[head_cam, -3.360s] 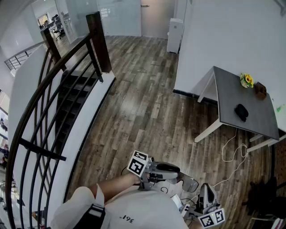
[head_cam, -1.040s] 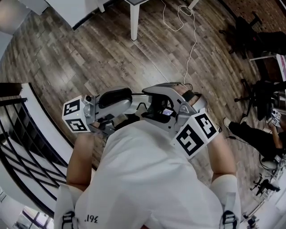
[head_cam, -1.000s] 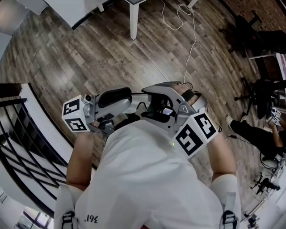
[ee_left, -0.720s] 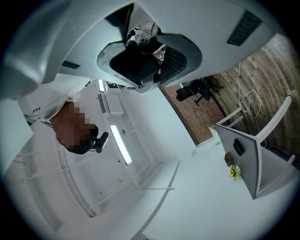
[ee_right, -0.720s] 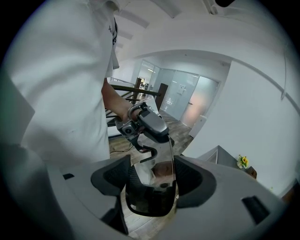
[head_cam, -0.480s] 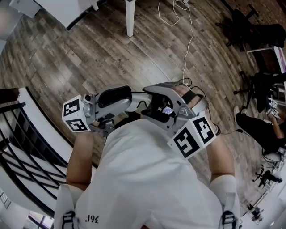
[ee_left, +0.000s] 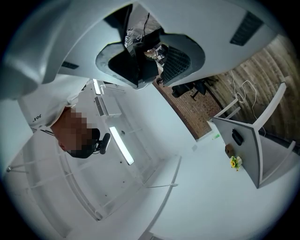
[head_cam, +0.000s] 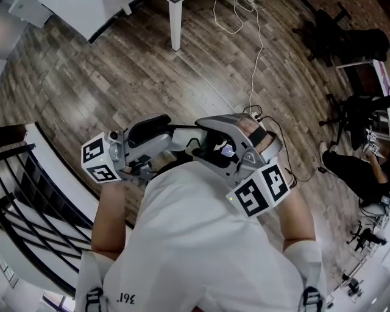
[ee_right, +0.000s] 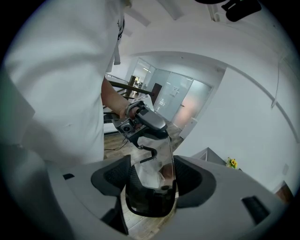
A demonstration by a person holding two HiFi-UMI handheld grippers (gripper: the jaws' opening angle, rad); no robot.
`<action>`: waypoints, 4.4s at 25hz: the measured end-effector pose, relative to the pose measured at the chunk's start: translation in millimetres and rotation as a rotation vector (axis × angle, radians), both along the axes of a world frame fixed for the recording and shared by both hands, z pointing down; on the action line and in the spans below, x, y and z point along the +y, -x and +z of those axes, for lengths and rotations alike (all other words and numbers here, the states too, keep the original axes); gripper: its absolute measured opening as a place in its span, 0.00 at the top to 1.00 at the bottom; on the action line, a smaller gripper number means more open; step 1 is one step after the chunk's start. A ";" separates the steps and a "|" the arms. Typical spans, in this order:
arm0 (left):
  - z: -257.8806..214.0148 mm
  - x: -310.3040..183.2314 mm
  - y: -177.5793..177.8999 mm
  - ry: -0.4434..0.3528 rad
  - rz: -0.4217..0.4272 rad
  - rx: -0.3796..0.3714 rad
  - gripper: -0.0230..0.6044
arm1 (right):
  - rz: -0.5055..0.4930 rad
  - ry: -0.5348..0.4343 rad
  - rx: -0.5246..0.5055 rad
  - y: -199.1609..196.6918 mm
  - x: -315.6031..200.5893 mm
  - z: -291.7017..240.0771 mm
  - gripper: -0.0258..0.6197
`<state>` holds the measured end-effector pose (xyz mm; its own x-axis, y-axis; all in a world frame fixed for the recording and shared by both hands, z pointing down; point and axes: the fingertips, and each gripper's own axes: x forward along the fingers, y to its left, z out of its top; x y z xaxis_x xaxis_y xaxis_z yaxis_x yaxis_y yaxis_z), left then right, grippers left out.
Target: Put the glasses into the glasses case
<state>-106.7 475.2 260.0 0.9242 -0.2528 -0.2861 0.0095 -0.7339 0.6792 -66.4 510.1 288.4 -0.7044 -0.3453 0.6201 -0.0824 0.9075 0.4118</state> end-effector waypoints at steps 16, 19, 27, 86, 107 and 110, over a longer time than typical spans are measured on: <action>0.5 -16.8 23.0 -0.022 -0.071 0.009 0.70 | 0.061 -0.061 -0.006 5.5 -14.7 -2.1 0.50; 2.4 -20.0 25.5 -0.035 -0.092 0.000 0.70 | 0.073 -0.071 0.003 4.9 -17.0 -0.7 0.50; 8.2 -35.3 27.4 -0.023 -0.138 -0.007 0.70 | 0.120 -0.061 -0.008 -8.7 -26.1 1.5 0.50; 26.3 -509.8 -49.8 0.065 -0.081 -0.081 0.70 | 0.298 -0.097 -0.033 -113.7 -524.5 0.5 0.50; 27.7 -596.2 -52.9 -0.139 -0.141 -0.317 0.70 | 0.172 -0.105 -0.001 -84.9 -618.3 16.9 0.50; 25.9 -612.0 -56.4 -0.128 -0.181 -0.319 0.70 | 0.120 -0.101 -0.003 -86.9 -633.1 18.8 0.50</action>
